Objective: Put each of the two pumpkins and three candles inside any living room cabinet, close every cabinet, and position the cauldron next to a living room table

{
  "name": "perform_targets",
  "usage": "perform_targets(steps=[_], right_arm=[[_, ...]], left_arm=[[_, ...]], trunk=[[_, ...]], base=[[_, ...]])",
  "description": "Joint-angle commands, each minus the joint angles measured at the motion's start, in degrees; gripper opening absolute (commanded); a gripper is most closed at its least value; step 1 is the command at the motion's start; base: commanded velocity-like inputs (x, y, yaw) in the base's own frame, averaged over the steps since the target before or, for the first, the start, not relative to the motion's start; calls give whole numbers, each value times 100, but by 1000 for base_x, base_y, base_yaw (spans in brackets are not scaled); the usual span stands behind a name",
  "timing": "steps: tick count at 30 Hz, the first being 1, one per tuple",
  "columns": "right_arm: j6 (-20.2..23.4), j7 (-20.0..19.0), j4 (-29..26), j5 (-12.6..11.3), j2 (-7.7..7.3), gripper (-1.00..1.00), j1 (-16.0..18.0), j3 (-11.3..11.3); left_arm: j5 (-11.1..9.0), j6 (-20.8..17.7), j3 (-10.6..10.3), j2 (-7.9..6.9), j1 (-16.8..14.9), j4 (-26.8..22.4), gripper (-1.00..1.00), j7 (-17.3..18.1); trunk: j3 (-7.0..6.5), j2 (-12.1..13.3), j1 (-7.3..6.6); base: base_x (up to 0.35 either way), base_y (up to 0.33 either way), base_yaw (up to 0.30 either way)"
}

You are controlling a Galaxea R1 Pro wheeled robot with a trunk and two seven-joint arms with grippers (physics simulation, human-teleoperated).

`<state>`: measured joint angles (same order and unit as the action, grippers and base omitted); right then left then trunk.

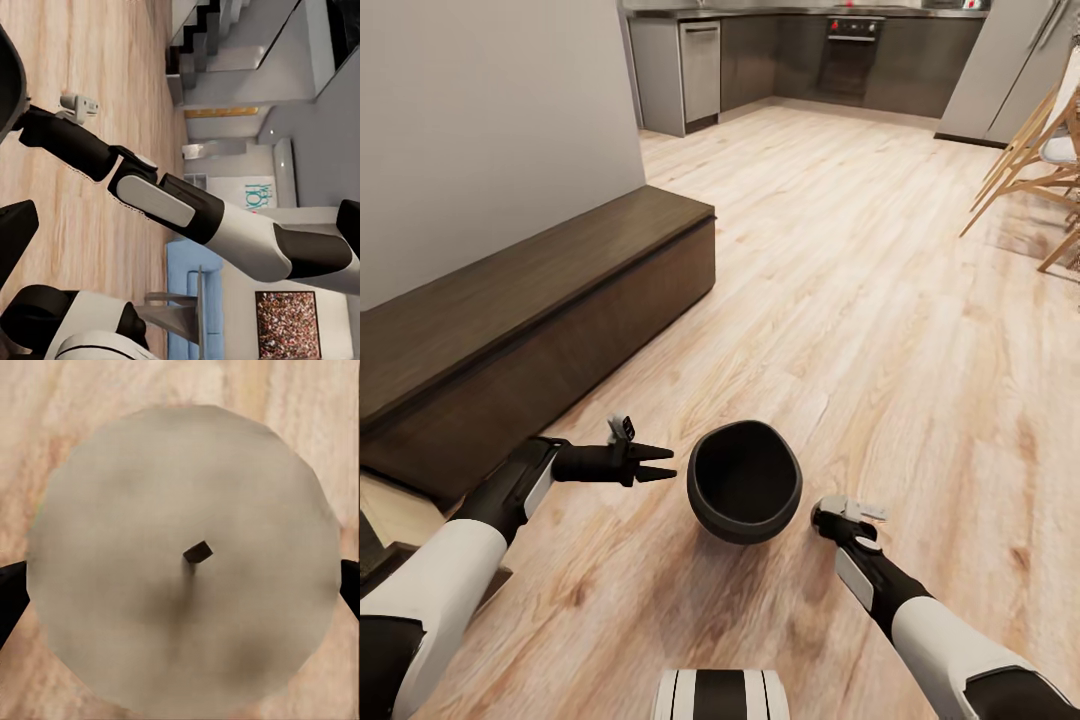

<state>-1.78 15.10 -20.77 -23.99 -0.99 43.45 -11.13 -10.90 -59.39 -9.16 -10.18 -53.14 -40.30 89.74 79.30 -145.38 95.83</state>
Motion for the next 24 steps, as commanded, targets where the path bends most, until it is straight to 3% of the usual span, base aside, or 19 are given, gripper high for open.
perform_targets(steps=[1, 13, 15, 17, 18, 22, 24], right_arm=[[-13, 41, 16, -91, -36, -100, 19, -42], [59, 615, 20, -154, -353, -100, 57, 1], [66, 835, -10, -156, -377, -100, 56, 70], [103, 1008, -39, -157, -398, -100, 51, 350], [227, 1049, -105, -156, -406, -100, 42, 495], [844, 1096, -483, -156, -408, -100, 20, 684], [1273, 1103, -1000, -159, -402, -100, -3, 740]], left_arm=[[-9, -61, -25, -11, -4, -1, 100, 26], [-9, -61, -25, -49, -4, 4, 100, 26], [-9, -61, -25, -52, -4, 6, 100, 26], [-9, -61, -25, -53, -4, 10, 100, 26], [-9, -61, -25, -54, -4, 11, 100, 26], [-9, -61, -25, -52, -4, 13, 100, 26], [-9, -61, -25, -48, -7, 13, 100, 26]], trunk=[[-19, 0, -3], [-284, 16, -34], [-329, 19, -39], [-373, 22, -44], [-395, 23, -47], [-484, 28, -57], [-528, 31, -62]], base=[[0, 0, 0], [0, 0, 0], [0, 0, 0], [0, 0, 0], [0, 0, 0], [0, 0, 0], [0, 0, 0]])
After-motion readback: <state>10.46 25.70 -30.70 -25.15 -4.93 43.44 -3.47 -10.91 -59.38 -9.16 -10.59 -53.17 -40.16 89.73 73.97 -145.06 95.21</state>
